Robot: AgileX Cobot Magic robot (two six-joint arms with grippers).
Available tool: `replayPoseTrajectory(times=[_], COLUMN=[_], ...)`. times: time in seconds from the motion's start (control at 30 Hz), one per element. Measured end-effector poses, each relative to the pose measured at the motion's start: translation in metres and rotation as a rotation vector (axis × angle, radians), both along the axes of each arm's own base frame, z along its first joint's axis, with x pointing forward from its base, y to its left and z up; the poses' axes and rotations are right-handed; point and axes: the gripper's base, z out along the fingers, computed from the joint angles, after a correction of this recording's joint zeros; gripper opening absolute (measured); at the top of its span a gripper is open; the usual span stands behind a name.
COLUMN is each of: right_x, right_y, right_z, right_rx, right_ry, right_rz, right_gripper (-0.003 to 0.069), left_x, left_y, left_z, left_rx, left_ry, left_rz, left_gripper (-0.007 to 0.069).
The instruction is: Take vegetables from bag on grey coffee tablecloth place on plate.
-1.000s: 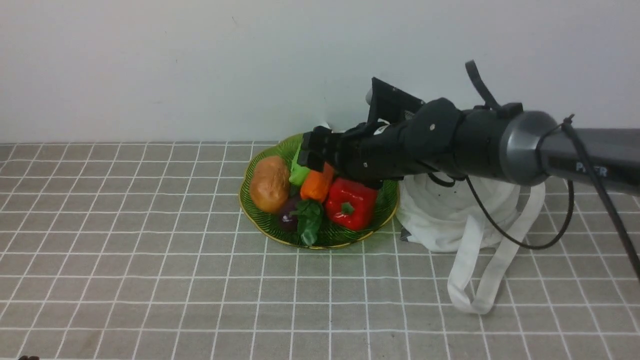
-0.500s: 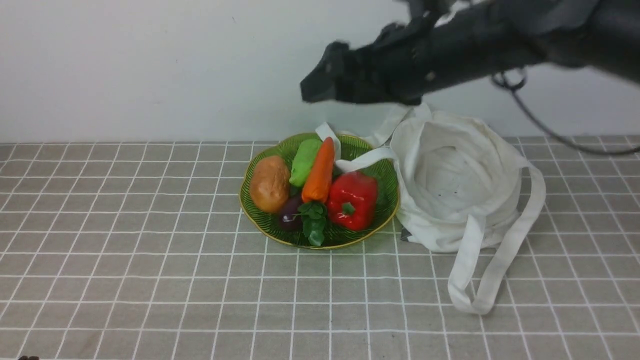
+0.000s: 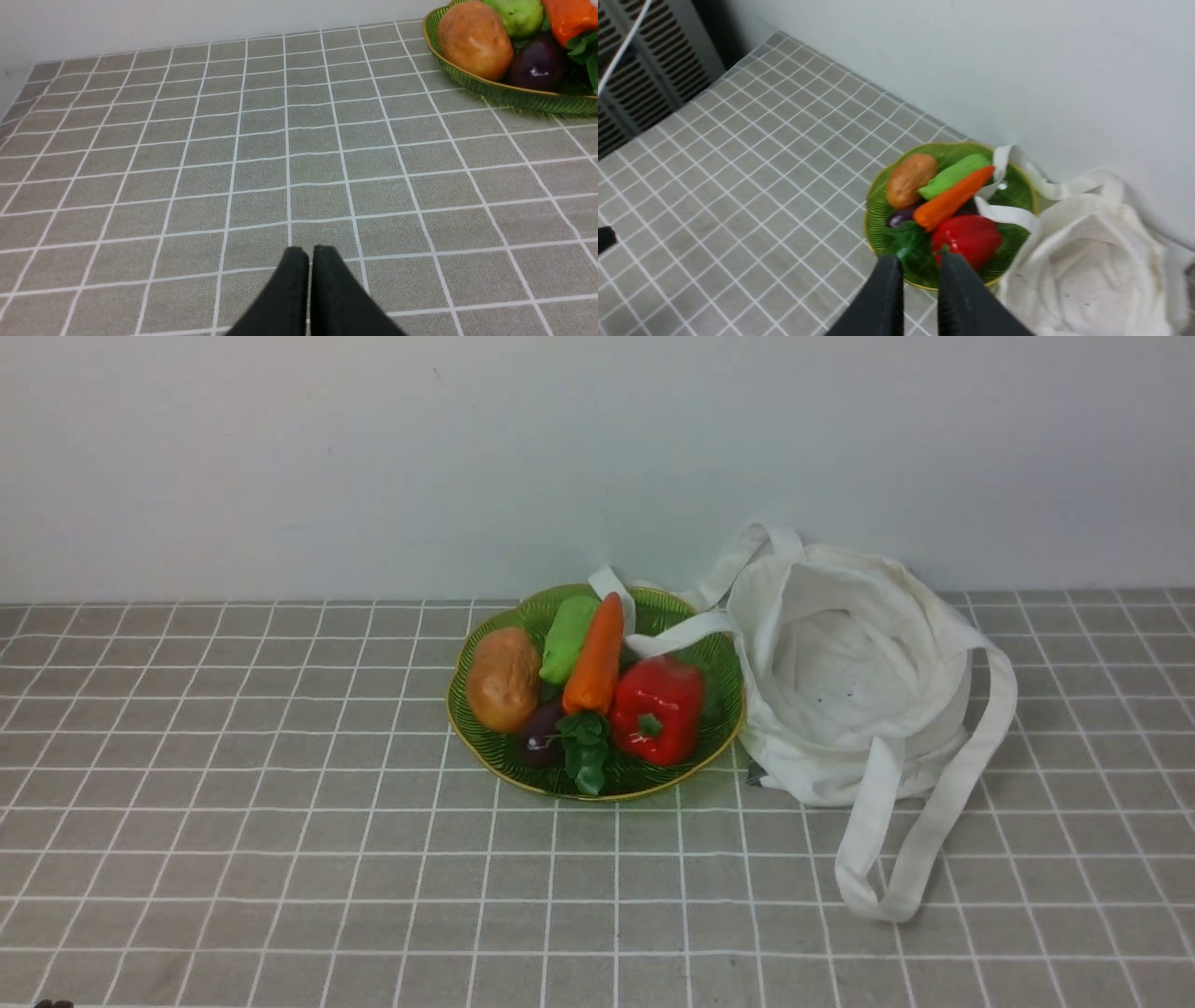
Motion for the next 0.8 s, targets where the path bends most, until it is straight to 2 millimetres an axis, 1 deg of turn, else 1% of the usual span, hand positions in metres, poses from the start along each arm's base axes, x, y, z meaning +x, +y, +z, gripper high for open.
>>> replayPoseTrajectory(times=[0.07, 0.1, 0.13, 0.17, 0.2, 0.23, 0.27, 0.33, 0.37, 0.4, 0.43, 0.47, 0.5, 0.53, 0.67, 0.7, 0.73, 0.77, 0.8], right_x=[-0.024, -0.042, -0.055, -0.058, -0.068, -0.087, -0.101, -0.12, -0.124, -0.136, -0.137, -0.14, -0.139, -0.135, -0.114, -0.108, -0.107, -0.099, -0.096], right_y=[-0.011, -0.019, -0.024, -0.025, -0.029, -0.035, -0.04, -0.046, -0.048, -0.052, -0.052, -0.054, -0.054, -0.054, -0.05, -0.049, -0.049, -0.048, -0.048], right_z=[0.002, 0.001, -0.002, -0.003, -0.006, -0.018, -0.024, -0.049, -0.049, -0.073, -0.091, -0.102, -0.105, -0.128, -0.179, -0.186, -0.188, -0.203, -0.209], right_rx=[-0.011, -0.017, -0.018, -0.017, -0.018, -0.018, -0.012, -0.014, -0.009, -0.002, 0.006, 0.018, 0.025, 0.045, 0.09, 0.112, 0.117, 0.142, 0.162], right_ry=[-0.045, -0.07, -0.085, -0.087, -0.096, -0.099, -0.112, -0.093, -0.105, -0.104, -0.103, -0.118, -0.127, -0.142, -0.169, -0.19, -0.192, -0.202, -0.218], right_rz=[-0.028, -0.045, -0.053, -0.054, -0.057, -0.061, -0.063, -0.065, -0.066, -0.073, -0.082, -0.09, -0.094, -0.114, -0.169, -0.185, -0.188, -0.21, -0.225], right_gripper=[0.0017, -0.0001, -0.0007, -0.0008, -0.0011, -0.0013, -0.0014, -0.0014, -0.0015, -0.0015, -0.0015, -0.0015, -0.0015, -0.0015, -0.0015, -0.0015, -0.0015, -0.0015, -0.0015], left_x=[0.0, 0.0, 0.0, 0.0, 0.0, 0.0, 0.0, 0.0, 0.0, 0.0, 0.0, 0.0, 0.0, 0.0, 0.0, 0.0, 0.0, 0.0, 0.0], left_y=[0.0, 0.0, 0.0, 0.0, 0.0, 0.0, 0.0, 0.0, 0.0, 0.0, 0.0, 0.0, 0.0, 0.0, 0.0, 0.0, 0.0, 0.0, 0.0], left_z=[0.0, 0.0, 0.0, 0.0, 0.0, 0.0, 0.0, 0.0, 0.0, 0.0, 0.0, 0.0, 0.0, 0.0, 0.0, 0.0, 0.0, 0.0, 0.0], left_rx=[0.0, 0.0, 0.0, 0.0, 0.0, 0.0, 0.0, 0.0, 0.0, 0.0, 0.0, 0.0, 0.0, 0.0, 0.0, 0.0, 0.0, 0.0, 0.0], left_ry=[0.0, 0.0, 0.0, 0.0, 0.0, 0.0, 0.0, 0.0, 0.0, 0.0, 0.0, 0.0, 0.0, 0.0, 0.0, 0.0, 0.0, 0.0, 0.0], left_rz=[0.0, 0.0, 0.0, 0.0, 0.0, 0.0, 0.0, 0.0, 0.0, 0.0, 0.0, 0.0, 0.0, 0.0, 0.0, 0.0, 0.0, 0.0, 0.0], left_gripper=[-0.0005, -0.0005, -0.0005, -0.0005, -0.0005, -0.0005, -0.0005, -0.0005, -0.0005, -0.0005, -0.0005, -0.0005, -0.0005, -0.0005, -0.0005, -0.0005, -0.0005, -0.0005, -0.0005])
